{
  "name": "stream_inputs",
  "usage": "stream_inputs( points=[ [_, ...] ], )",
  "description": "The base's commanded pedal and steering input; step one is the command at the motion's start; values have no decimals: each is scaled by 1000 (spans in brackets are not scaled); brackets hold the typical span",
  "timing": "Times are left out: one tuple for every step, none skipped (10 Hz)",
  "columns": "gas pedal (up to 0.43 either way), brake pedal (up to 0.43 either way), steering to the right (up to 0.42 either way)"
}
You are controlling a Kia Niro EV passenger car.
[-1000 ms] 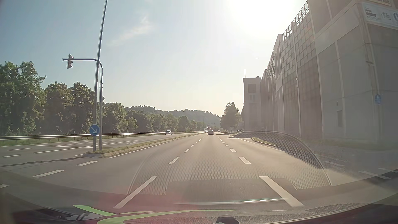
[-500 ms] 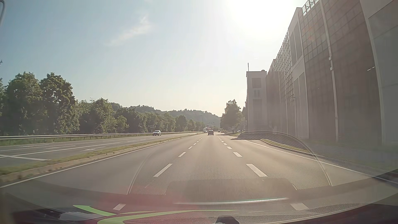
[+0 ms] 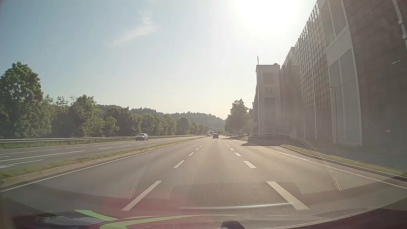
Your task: Follow the waypoints while adhering to traffic rules and regulations
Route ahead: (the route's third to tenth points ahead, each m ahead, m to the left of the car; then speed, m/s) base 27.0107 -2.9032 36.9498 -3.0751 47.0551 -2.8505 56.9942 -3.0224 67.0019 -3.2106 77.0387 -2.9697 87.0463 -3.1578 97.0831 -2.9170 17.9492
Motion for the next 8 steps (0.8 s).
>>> stream_inputs(
  points=[
    [0, 0, 1],
    [0, 0, 1],
    [0, 0, 1],
    [0, 0, 0],
    [0, 30, 1],
    [0, 98, 1],
    [0, 146, 1],
    [0, 177, 1]
  ],
)
